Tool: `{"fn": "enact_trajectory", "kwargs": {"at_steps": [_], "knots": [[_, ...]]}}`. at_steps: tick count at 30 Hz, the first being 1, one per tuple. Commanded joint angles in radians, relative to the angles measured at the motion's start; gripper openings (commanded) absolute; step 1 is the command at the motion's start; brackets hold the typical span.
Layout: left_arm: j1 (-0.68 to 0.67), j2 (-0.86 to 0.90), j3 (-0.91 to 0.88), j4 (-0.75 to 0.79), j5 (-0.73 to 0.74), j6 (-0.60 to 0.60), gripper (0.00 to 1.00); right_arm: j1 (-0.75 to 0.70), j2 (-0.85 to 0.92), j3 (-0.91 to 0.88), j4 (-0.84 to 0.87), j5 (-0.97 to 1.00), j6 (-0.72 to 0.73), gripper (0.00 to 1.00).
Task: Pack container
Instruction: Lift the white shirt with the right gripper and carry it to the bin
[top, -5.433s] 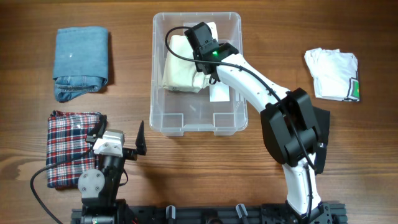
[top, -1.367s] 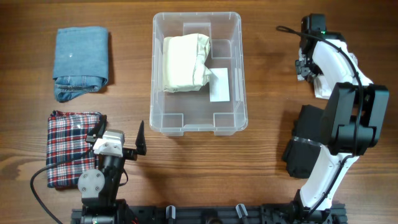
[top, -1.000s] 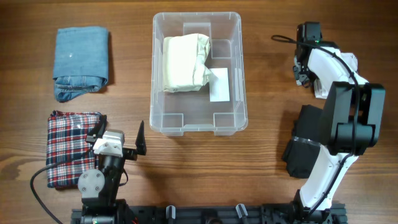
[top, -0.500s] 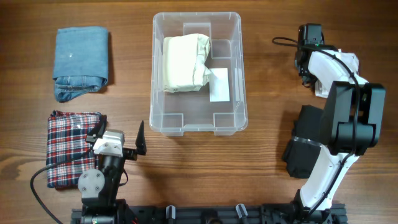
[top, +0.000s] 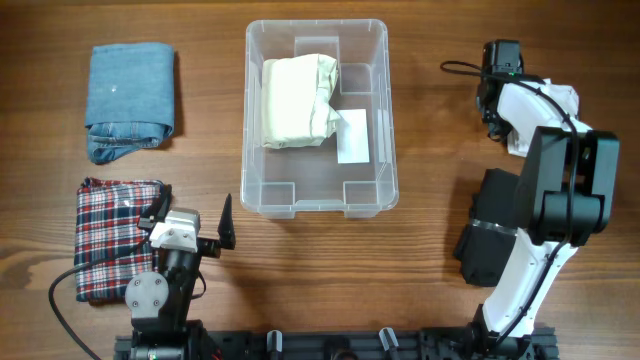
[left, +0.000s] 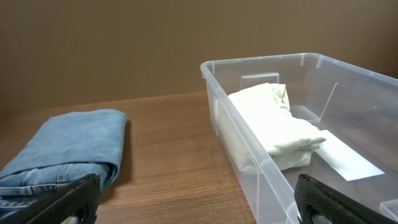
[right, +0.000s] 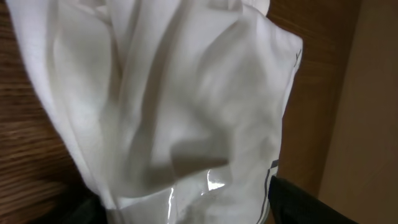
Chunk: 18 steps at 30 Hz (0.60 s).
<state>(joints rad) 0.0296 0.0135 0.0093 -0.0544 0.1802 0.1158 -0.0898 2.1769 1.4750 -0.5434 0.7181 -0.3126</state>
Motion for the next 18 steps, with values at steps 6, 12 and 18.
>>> {"fn": "enact_trajectory", "kwargs": {"at_steps": [6,12,18], "knots": [[0.008,-0.011,-0.004,-0.006,-0.006,0.011,1.00,-0.021,0.058,-0.011,0.024,-0.028,0.030,0.39],[0.008,-0.011,-0.004,-0.006,-0.006,0.011,1.00,-0.021,0.057,-0.003,0.026,-0.035,0.069,0.15],[0.008,-0.011,-0.004,-0.006,-0.006,0.011,1.00,-0.018,-0.006,0.035,0.008,0.004,0.175,0.04]]}}
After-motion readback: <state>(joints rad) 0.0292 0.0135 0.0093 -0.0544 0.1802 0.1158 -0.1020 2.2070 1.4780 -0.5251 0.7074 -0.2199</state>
